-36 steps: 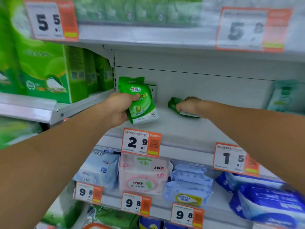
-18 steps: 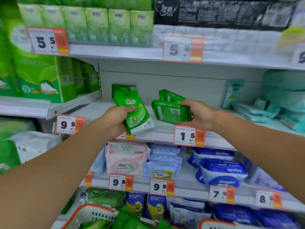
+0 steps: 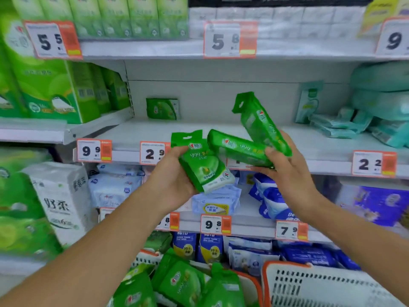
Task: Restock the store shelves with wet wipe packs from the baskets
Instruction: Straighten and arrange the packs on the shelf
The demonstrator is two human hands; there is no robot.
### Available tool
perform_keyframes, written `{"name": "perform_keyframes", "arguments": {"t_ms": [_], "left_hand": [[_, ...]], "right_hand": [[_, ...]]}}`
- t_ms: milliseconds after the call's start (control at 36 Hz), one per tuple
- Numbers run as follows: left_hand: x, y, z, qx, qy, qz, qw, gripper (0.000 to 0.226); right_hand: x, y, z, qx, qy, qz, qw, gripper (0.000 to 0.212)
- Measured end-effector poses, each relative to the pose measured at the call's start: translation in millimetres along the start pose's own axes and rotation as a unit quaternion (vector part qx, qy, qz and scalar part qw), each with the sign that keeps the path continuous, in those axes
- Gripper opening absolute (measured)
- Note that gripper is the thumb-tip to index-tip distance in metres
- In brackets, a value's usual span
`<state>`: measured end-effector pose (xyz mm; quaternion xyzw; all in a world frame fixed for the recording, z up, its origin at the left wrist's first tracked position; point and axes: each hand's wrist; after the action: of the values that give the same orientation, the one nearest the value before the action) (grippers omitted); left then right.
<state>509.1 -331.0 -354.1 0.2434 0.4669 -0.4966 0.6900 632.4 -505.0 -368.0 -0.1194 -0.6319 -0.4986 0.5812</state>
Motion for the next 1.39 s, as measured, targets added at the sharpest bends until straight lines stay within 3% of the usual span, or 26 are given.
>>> {"name": "perform_keyframes", "arguments": {"t_ms": [56, 83, 167, 278, 333, 389, 472, 528, 694, 750, 833, 972, 1056, 1139, 1250, 1389], "left_hand": [[11.9, -3.7, -0.1, 0.024, -0.022, 0.007, 0.999, 0.035], [17.1, -4.8, 0.1, 0.041, -0.033, 0.013, 0.999, 0.040], [24.5, -5.2, 1.5, 0.056, -0.041, 0.026, 0.997, 0.066], [32.5, 1.3, -4.8, -0.020, -0.026, 0.052, 0.998, 0.049], [35.4, 3.6, -12.9, -0.037, -0.029, 0.054, 0.997, 0.047], [36.0, 4.2, -18.6, -0.044, -0.028, 0.057, 0.997, 0.051], [40.3, 5.8, -21.4, -0.063, -0.019, 0.073, 0.995, 0.062], [45.7, 7.0, -20.9, -0.067, -0.004, 0.087, 0.994, 0.067], [45.9, 1.4, -20.9, -0.020, 0.034, 0.026, 0.999, 0.065], [50.2, 0.6, -23.2, -0.024, 0.061, 0.029, 0.997, 0.057], [57.6, -1.9, -24.3, -0.068, 0.111, 0.045, 0.990, 0.071], [58.8, -4.1, -29.9, -0.094, 0.110, 0.059, 0.988, 0.077], [58.9, -6.0, -35.9, -0.102, 0.123, 0.068, 0.985, 0.079], [59.9, -10.2, -45.2, -0.098, 0.145, 0.070, 0.982, 0.079], [62.4, -21.5, -57.7, -0.106, 0.248, 0.091, 0.959, 0.068], [59.0, -38.0, -87.5, -0.100, 0.318, 0.065, 0.941, 0.090]], "right_hand": [[-13.0, -16.1, -3.1, 0.037, -0.219, -0.120, 0.968, 0.054], [-19.7, -22.8, -2.9, 0.049, -0.275, -0.151, 0.948, 0.061], [-37.3, -37.9, 4.5, 0.109, -0.343, -0.163, 0.919, 0.073], [-52.8, -49.7, 12.2, 0.171, -0.441, -0.198, 0.859, 0.080], [-52.7, -54.6, 16.8, 0.188, -0.420, -0.181, 0.869, 0.086], [-50.3, -56.1, 20.9, 0.195, -0.354, -0.141, 0.904, 0.090], [-43.2, -50.0, 28.2, 0.132, -0.272, -0.064, 0.951, 0.093], [-38.8, -41.6, 29.6, 0.094, -0.259, 0.004, 0.961, 0.101], [-29.0, -29.3, 19.5, 0.059, -0.099, 0.146, 0.983, 0.062], [-29.5, -29.1, 17.8, 0.026, -0.009, 0.204, 0.979, 0.067], [-32.5, -31.3, 17.4, -0.019, 0.067, 0.279, 0.958, 0.079], [-36.3, -36.8, 15.8, -0.087, 0.182, 0.322, 0.925, 0.062], [-35.2, -35.6, 13.7, -0.118, 0.195, 0.315, 0.921, 0.056], [-31.1, -36.0, 13.5, -0.050, 0.154, 0.335, 0.928, 0.056], [-28.0, -44.9, 19.0, 0.086, 0.103, 0.408, 0.903, 0.047], [-38.2, -56.8, 29.3, 0.098, 0.087, 0.425, 0.896, 0.047]]}}
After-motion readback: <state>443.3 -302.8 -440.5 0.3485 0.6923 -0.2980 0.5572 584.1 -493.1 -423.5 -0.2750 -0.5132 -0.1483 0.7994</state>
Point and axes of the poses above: each hand's wrist, its own y-axis towards the middle knuckle, its own z-axis out of the palm, x = y × z, and after that the axes turned 9 degrees about y, right-handed
